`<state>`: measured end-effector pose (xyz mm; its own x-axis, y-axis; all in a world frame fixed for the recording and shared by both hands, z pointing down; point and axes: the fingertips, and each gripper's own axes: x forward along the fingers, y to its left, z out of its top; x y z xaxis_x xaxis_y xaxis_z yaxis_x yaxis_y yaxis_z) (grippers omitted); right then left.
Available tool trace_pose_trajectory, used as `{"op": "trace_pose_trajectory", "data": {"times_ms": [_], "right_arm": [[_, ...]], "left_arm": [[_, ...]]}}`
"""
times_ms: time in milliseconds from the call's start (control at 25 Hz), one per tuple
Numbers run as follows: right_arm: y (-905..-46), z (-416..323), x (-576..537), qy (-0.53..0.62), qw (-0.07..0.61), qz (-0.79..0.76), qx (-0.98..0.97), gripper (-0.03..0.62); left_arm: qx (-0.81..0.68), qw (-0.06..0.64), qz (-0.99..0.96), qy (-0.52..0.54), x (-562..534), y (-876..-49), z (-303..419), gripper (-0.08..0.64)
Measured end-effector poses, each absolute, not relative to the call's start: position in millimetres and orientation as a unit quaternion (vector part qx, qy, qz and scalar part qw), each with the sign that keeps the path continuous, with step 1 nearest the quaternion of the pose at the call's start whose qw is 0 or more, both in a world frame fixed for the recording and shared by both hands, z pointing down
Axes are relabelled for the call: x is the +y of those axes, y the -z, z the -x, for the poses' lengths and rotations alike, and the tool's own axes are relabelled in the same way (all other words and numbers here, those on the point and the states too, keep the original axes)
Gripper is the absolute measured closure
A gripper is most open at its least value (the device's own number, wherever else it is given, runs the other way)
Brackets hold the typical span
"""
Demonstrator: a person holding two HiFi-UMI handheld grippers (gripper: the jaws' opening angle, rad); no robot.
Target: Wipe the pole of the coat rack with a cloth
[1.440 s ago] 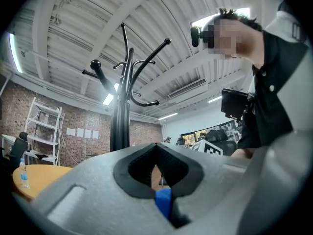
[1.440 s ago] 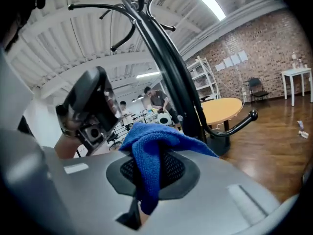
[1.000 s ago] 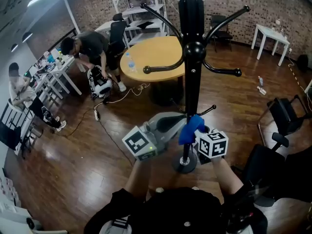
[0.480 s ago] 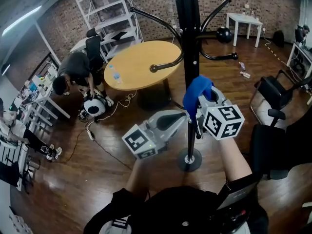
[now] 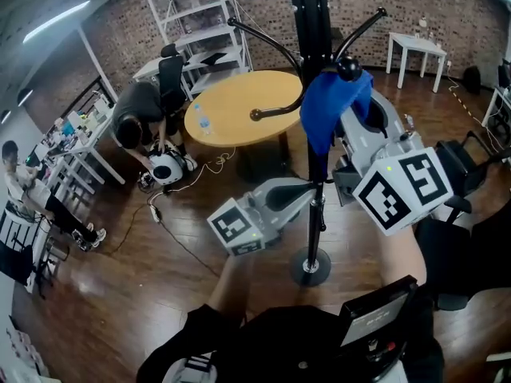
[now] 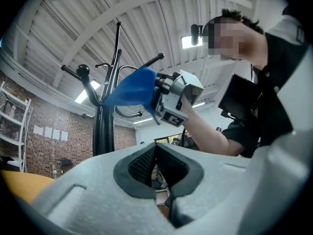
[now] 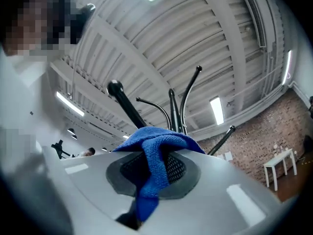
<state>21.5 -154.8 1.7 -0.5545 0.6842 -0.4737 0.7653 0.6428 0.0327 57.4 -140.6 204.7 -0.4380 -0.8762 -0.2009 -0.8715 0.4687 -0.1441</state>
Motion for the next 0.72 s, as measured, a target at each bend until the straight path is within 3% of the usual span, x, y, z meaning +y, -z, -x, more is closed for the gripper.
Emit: {"op": "trace_pose_trajectory", "data": {"times_ms": [320,720], "right_arm": [[24.1,-87.1,-167.1,0.065,0.322,-0.420,0.846,0.560],[-105.2,53.4,-120.1,0.007,0.134,-0.368,0.920,0.566]], "left_arm": [[0.861,0.127,0.492,0.021,-134.5,-205.3,-58.2,0.560],[0.865,0.123,0.486,0.013,-130.3,-198.6,-63.1,0.560]]}}
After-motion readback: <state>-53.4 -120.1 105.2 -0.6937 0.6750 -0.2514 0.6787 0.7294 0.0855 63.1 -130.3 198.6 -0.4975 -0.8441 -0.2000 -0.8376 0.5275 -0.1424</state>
